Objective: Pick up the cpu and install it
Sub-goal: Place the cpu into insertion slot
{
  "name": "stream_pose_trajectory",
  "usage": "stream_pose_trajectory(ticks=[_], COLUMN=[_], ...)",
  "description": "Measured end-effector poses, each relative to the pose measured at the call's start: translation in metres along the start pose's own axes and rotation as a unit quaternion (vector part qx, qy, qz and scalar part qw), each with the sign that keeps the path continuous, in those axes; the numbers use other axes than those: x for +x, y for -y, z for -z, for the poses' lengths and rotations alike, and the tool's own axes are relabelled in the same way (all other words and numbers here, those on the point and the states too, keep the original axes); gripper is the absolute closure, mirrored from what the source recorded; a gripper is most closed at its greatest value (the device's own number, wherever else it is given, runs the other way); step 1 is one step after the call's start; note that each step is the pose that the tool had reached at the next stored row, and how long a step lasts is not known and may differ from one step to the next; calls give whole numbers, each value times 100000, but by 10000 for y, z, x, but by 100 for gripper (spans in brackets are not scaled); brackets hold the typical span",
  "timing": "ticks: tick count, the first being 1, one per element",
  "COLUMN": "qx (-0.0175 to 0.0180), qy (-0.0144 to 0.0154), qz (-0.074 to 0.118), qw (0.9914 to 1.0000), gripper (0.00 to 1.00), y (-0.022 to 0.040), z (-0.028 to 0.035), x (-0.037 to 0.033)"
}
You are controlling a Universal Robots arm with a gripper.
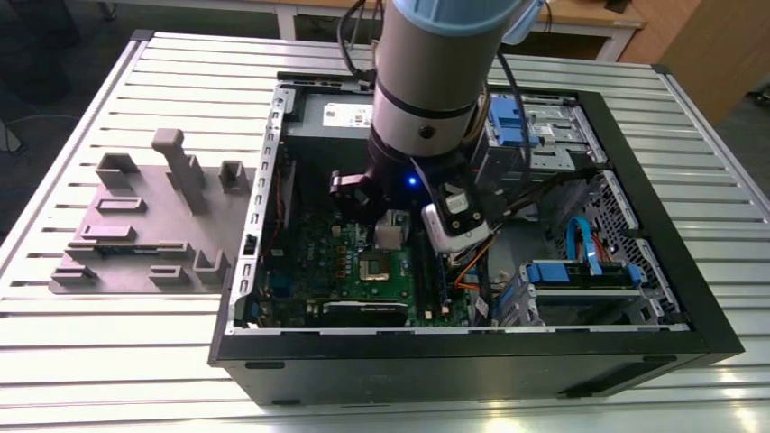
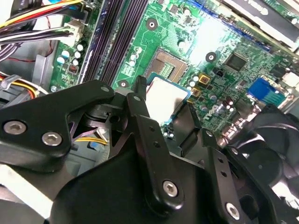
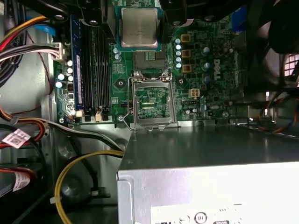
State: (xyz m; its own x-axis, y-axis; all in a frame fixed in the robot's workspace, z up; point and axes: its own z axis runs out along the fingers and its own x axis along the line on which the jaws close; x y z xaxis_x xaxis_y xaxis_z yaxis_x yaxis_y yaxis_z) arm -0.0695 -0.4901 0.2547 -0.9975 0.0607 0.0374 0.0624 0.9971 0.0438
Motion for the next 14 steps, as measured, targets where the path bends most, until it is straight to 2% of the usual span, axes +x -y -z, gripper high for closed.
stream_pose_trajectory(ticks=[11,14], qx=[-1,6], qy=[-35,-66], qz=[0,-6], qw=[100000,100000], gripper=[53,53], y=[10,55], z=[-201,-244], x=[-3,-5])
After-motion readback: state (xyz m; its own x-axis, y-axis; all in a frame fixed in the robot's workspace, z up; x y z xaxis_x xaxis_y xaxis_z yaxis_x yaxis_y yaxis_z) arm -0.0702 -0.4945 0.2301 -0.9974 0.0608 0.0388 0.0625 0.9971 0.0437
